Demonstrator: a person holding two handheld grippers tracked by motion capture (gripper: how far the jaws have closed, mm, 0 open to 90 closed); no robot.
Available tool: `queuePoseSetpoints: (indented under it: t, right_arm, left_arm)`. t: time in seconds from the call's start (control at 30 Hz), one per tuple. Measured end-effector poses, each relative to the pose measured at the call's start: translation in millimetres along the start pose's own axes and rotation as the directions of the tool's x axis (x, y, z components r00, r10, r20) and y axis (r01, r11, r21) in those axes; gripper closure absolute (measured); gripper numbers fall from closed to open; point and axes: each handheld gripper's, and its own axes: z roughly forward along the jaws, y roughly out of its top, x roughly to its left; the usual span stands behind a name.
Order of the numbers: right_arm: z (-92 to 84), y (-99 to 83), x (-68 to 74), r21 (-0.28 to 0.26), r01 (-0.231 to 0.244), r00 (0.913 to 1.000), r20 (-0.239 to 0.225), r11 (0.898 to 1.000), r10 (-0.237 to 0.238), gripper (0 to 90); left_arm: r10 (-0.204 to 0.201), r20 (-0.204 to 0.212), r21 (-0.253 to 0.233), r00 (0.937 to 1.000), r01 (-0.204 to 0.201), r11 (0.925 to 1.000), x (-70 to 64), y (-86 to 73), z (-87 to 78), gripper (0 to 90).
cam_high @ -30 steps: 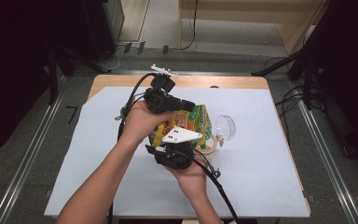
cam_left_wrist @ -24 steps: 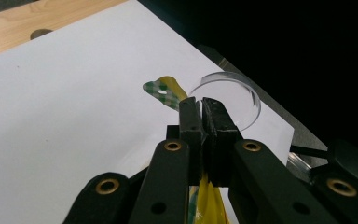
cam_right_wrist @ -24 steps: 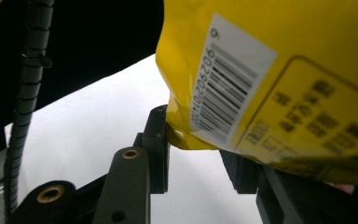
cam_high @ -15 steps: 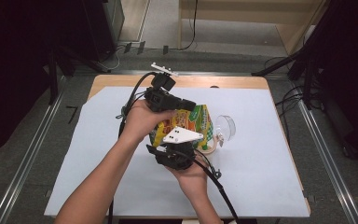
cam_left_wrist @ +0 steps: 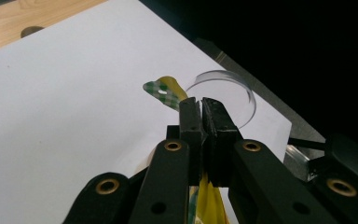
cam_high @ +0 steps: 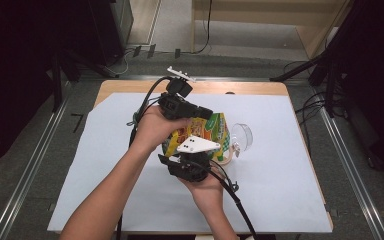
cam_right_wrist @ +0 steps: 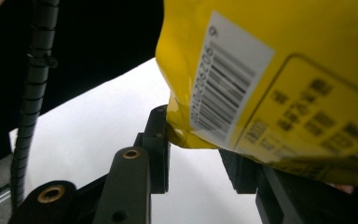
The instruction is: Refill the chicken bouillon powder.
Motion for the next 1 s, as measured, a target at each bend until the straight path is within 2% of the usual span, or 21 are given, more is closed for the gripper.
queuePoseSetpoints:
  t: [0.5, 0.87, 0.93, 1.0]
  right_arm:
    - [-2.3, -0.6, -0.8, -0.006, 0.0, 1.0, 0.0, 1.0, 0.0, 66.5]
    - [-2.8, -1.4, -1.8, -0.016, 0.01, 0.9996, 0.025, 1.0, -0.01, 66.8]
    - [-3.6, -0.7, -1.5, -0.022, 0.01, 0.9999, 0.01, 1.0, -0.01, 67.2]
    - [-3.5, -0.1, -0.4, -0.022, 0.016, 0.9998, 0.014, 1.0, -0.016, 67.2]
  left_arm:
    - [-0.002, 0.006, 0.004, 1.0, 0.002, 1.0, -0.4, 1.6, 2.3, 87.6]
    - [0.015, 0.019, -0.007, 0.9997, -0.015, 0.9999, -3.8, 3.6, 0.7, 88.0]
    - [0.004, 0.024, -0.011, 0.9997, -0.004, 0.9999, -2.5, 4.0, -1.0, 88.0]
    - [0.009, 0.023, -0.005, 0.9997, -0.009, 1.0, -2.6, 3.8, -1.1, 88.0]
